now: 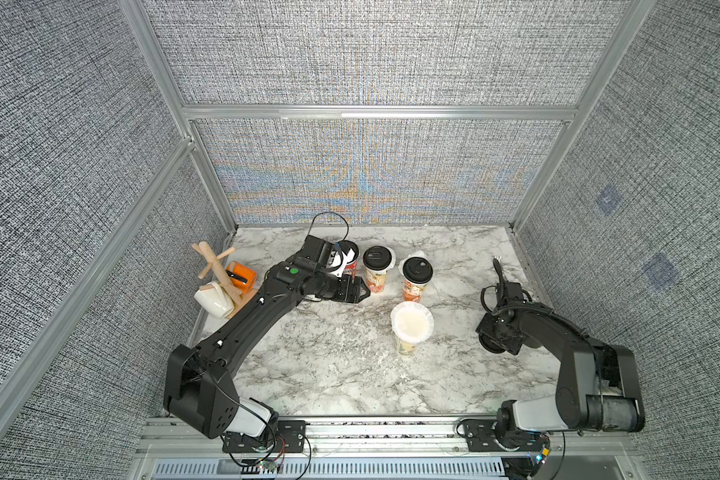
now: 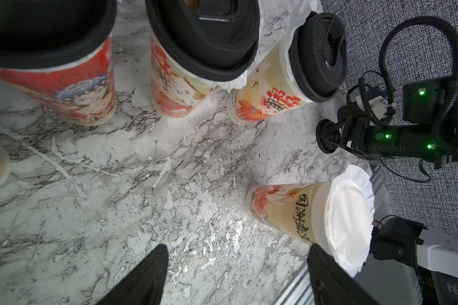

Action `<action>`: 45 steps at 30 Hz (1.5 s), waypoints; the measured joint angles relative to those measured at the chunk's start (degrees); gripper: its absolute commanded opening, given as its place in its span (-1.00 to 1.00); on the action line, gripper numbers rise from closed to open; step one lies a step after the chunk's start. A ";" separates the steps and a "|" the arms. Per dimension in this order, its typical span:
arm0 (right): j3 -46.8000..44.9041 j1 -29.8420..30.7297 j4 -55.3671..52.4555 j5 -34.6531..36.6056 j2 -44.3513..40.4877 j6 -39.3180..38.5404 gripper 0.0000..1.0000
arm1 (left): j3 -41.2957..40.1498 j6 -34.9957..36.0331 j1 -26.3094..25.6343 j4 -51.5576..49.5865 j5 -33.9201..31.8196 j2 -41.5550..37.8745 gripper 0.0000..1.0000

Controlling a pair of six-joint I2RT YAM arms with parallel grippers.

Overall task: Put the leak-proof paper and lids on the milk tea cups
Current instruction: Pick up the cup lid from the center of the board.

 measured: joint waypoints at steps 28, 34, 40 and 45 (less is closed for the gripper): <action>2.95 0.42 -0.94 -0.24 0.96 -4.31 0.26 | 0.04 0.44 0.04 -0.90 -1.53 0.13 0.68; 4.37 2.45 -3.74 0.07 -1.99 -5.88 0.26 | 0.20 0.44 0.04 -0.96 -1.75 0.15 0.68; 11.10 7.06 -9.40 1.38 -7.19 -6.93 0.26 | 0.55 0.44 0.04 -1.42 -2.36 0.09 0.68; 21.42 14.88 -17.84 3.67 -10.67 -7.78 0.26 | 0.66 0.39 0.04 -2.67 -3.06 -0.87 0.68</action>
